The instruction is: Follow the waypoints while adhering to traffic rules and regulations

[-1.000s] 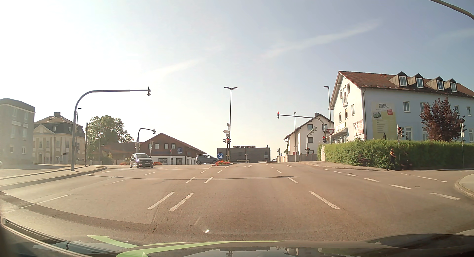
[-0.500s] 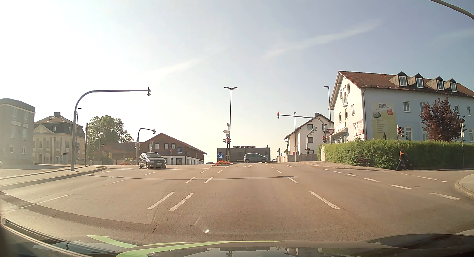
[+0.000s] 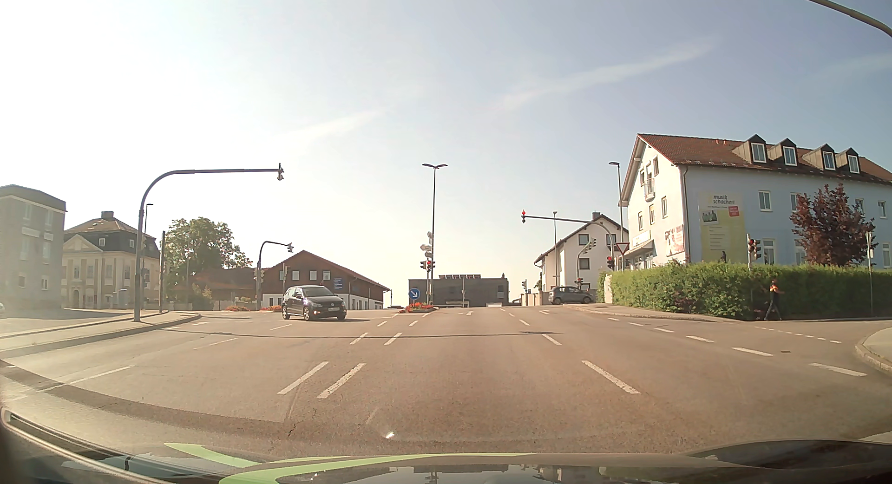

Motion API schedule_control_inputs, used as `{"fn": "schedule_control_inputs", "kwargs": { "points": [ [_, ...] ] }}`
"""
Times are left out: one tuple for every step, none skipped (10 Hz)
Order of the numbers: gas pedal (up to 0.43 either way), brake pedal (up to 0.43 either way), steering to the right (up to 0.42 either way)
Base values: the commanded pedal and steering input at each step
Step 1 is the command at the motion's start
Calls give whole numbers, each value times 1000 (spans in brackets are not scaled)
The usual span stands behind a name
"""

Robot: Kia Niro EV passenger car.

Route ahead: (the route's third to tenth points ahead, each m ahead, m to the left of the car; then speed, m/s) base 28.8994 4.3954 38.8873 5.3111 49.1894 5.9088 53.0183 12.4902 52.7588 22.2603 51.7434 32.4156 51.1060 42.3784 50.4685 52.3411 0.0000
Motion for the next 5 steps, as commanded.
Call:
{"fn": "schedule_control_inputs", "kwargs": {
  "points": [
    [0, 311, -15],
    [0, 311, -15],
    [0, 311, -14],
    [0, 311, -15],
    [0, 311, -15]
  ]
}}
